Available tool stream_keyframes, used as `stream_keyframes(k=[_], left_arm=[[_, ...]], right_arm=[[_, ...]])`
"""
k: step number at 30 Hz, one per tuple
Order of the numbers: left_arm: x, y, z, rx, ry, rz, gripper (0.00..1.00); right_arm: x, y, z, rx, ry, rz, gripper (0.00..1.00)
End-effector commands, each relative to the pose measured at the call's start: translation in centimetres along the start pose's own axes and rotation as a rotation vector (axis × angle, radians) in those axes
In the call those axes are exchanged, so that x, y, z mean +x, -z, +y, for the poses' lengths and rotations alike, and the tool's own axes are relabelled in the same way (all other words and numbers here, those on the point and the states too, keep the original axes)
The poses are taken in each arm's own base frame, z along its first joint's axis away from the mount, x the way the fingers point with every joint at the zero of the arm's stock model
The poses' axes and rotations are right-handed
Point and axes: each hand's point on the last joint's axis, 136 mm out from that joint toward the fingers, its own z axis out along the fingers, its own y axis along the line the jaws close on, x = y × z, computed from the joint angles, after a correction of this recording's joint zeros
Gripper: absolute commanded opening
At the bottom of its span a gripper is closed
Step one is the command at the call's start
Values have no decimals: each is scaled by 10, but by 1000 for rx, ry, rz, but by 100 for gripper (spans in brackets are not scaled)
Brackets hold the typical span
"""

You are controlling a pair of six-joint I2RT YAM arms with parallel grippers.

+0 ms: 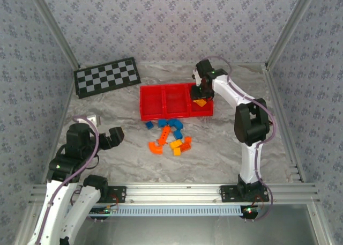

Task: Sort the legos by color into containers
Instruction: Place the lego in the container.

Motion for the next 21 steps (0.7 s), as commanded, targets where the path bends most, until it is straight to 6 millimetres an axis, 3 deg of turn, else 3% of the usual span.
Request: stream_keyframes(k=[1,9,13,16,21], left_arm=[[-2,3,-4,21,-16,-17,100],[-2,3,-4,19,-14,-18,100],[-2,2,-4,20,-13,-16,100],[-1,1,-4,20,-12,-7,100],[0,-1,-5,23,-11,5,100]], right_arm=[[6,-5,-4,-16,-8,24,42],[2,10,-2,-23,-5,-7,45],[5,27,3,-27,-2,-31,46],[18,42,10,-25,-13,-48,52],[55,64,24,-15,-48,-61,71]])
